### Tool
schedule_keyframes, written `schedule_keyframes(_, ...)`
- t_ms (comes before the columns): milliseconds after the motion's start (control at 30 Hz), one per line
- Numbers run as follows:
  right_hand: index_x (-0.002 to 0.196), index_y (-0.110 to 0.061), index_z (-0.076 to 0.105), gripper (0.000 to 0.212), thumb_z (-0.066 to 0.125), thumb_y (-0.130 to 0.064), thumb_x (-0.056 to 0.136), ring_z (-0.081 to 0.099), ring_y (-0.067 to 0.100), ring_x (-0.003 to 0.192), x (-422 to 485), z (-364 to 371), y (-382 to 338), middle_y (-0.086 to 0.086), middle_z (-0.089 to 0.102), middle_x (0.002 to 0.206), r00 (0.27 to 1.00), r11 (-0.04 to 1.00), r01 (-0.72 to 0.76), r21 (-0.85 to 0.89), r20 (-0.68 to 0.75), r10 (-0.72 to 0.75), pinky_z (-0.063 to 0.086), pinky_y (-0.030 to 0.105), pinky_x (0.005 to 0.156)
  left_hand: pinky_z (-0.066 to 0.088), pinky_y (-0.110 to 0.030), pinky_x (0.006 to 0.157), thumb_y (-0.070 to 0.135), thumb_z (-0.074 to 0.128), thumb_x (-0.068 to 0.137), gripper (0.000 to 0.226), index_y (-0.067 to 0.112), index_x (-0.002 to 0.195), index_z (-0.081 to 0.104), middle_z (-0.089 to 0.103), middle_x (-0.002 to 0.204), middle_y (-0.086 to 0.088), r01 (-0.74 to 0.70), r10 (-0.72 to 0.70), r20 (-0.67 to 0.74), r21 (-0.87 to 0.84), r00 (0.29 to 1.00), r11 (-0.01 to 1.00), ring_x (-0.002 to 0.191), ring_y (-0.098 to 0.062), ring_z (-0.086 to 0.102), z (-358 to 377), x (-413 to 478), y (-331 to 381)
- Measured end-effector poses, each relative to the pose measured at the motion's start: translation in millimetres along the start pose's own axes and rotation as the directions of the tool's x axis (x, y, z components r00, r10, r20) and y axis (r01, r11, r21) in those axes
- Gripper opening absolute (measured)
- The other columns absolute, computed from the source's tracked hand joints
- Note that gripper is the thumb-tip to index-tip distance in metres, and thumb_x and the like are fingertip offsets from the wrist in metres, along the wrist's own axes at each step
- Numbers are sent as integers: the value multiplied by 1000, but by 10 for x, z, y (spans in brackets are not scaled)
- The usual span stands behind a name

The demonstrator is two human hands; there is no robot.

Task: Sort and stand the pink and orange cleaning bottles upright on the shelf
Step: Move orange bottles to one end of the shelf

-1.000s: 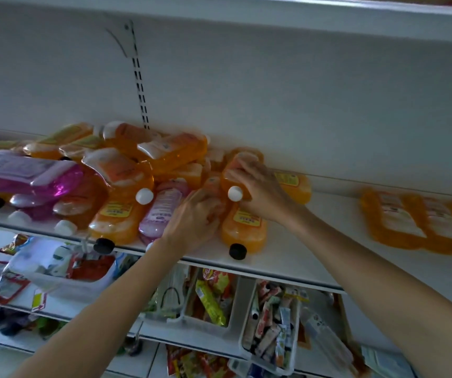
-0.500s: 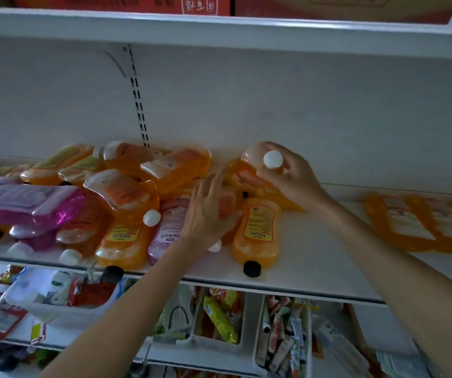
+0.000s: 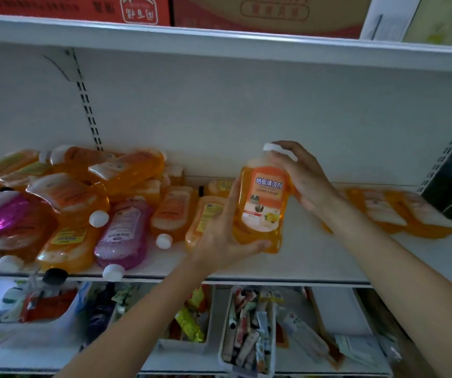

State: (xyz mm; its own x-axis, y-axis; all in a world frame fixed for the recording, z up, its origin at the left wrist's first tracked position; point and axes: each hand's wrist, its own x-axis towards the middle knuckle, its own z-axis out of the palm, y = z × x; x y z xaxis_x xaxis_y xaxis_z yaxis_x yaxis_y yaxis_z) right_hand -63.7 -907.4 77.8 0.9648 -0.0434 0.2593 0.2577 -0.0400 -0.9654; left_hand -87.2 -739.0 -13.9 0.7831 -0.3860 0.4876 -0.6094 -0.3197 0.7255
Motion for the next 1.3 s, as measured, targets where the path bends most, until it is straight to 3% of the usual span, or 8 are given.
schedule_keyframes(233,140,-33,28,76,71,-42,78,58,11,101,-302,-306,265,-6,51,123,1000,873,28,-486,9,-27,53,25,78,57,-30,76,31,67,83,76,38,141,19,53,124,6,53,-88,-191,-177,978,983,103,-10,60,444,-43,114)
schedule_keyframes(367,149,-28,4,106,78,-26,73,40,0,106,-599,-361,479,-13,35,126,991,855,19,-518,124,53,44,6,60,47,-11,81,18,67,84,75,25,141,18,47,124,9,79,-104,-151,-167,983,983,108,9,50,589,-73,42)
schedule_keyframes(633,147,-26,11,103,80,-17,71,32,-36,95,-737,-513,639,-18,31,123,979,782,182,-596,180,-91,32,-8,74,49,-27,88,39,71,77,100,24,146,0,53,126,4,160,-160,4,9,987,987,109,-10,56,767,-118,-132)
schedule_keyframes(800,148,-25,9,103,79,-17,73,31,-9,113,-674,-586,724,-20,25,125,991,816,130,-564,107,-84,34,-5,75,46,-34,92,63,50,81,89,20,147,9,52,132,-5,117,-126,6,321,992,940,113,-18,54,808,-142,-187)
schedule_keyframes(967,148,-27,4,107,79,-21,73,32,0,119,-561,-618,816,-19,29,129,995,827,98,-554,80,-64,37,25,98,47,-33,86,60,45,82,77,16,143,27,57,122,-9,133,-117,-65,395,991,909,108,-22,53,833,-148,-236)
schedule_keyframes(1067,149,-25,4,106,78,-17,74,37,-6,114,-501,-667,884,-35,27,119,998,854,58,-517,19,-56,38,14,94,49,-38,84,57,47,85,68,14,137,38,59,114,-11,141,-138,-37,403,990,905,103,-26,55,828,-148,-251)
schedule_keyframes(1133,149,-22,3,104,76,-15,76,36,-5,116,-453,-697,926,-26,29,127,997,853,45,-519,-31,-72,35,7,93,47,-37,82,49,43,85,57,10,127,47,62,110,-12,121,-132,-7,461,991,879,101,-29,56,825,-143,-246)
schedule_keyframes(1300,149,-24,-1,105,74,-12,77,38,19,131,-216,-829,1001,7,30,148,985,785,9,-619,-128,-112,36,29,102,50,-39,70,46,34,82,51,8,86,67,66,89,-10,60,-56,-23,550,998,833,81,-32,60,843,-143,-250)
